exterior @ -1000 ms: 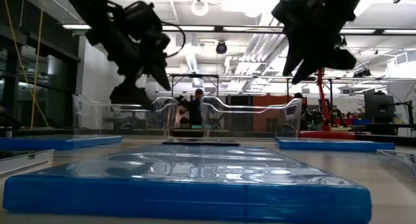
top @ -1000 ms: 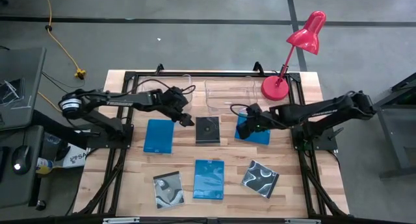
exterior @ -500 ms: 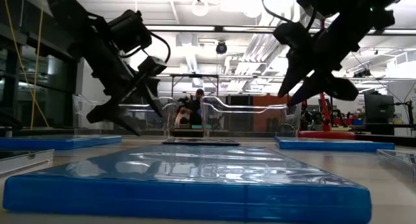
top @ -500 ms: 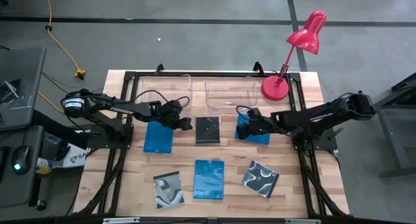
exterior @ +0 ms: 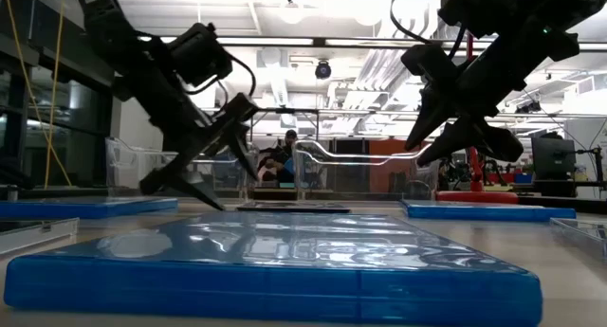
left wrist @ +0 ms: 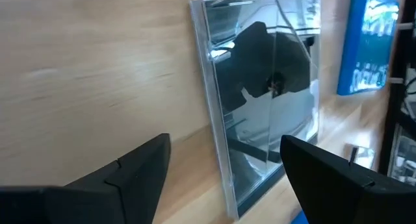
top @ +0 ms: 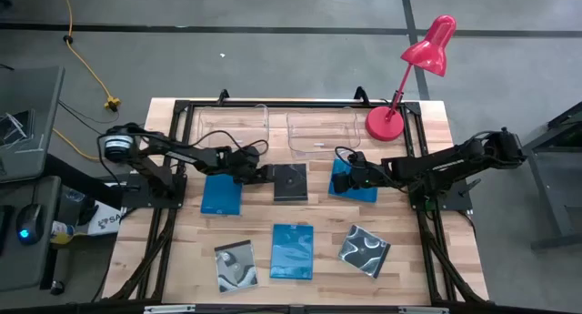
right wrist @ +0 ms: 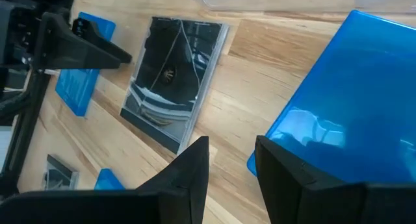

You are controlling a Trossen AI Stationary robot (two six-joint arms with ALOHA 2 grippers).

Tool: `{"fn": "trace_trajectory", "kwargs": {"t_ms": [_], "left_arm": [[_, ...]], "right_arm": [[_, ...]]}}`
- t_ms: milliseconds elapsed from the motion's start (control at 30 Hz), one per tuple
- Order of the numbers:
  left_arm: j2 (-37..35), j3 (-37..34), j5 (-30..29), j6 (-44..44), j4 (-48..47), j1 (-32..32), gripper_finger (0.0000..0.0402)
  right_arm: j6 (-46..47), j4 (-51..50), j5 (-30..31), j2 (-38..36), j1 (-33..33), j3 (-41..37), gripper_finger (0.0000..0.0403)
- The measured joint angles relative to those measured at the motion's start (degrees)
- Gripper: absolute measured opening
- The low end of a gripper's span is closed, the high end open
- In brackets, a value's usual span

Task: Pick & place jewel cases by type
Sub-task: Put the top black CD case into the right transparent bin

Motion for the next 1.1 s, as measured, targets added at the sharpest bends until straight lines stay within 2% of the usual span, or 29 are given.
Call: {"fn": "trace_trajectory", "kwargs": {"t_ms": [267,500,700,867,967,1100], "left_arm": [[1.8,0.88,0.52,-0.9,-0.13,-0.04,0.0291],[1.88,0.86,0.48,-0.82,-0.42,-0.06,0.0291],[1.9,0.84,0.36,-0.3,-0.49,-0.06,0.0291],[1.92,0.82,0.09,-0.05,-0.33,-0.06,0.0291],[1.96,0.72,-0.13,0.13,0.36,-0.08,0.0291],[2.01,0.62,-0.54,0.89,2.52,-0.08,0.0292]], "right_arm": [[-0.52,2.09,-0.48,3.59,0.0,-0.01,0.0108],[-2.56,12.4,-5.71,11.16,0.0,-0.02,0.0113],[-3.19,20.46,-9.51,15.82,0.0,-0.02,0.0169],[-2.32,22.2,-11.43,17.67,0.0,-0.02,0.0226],[-2.13,22.31,-11.27,17.72,0.0,-0.02,0.0242],[-0.44,22.63,-11.04,17.74,0.0,-0.02,0.0245]]}}
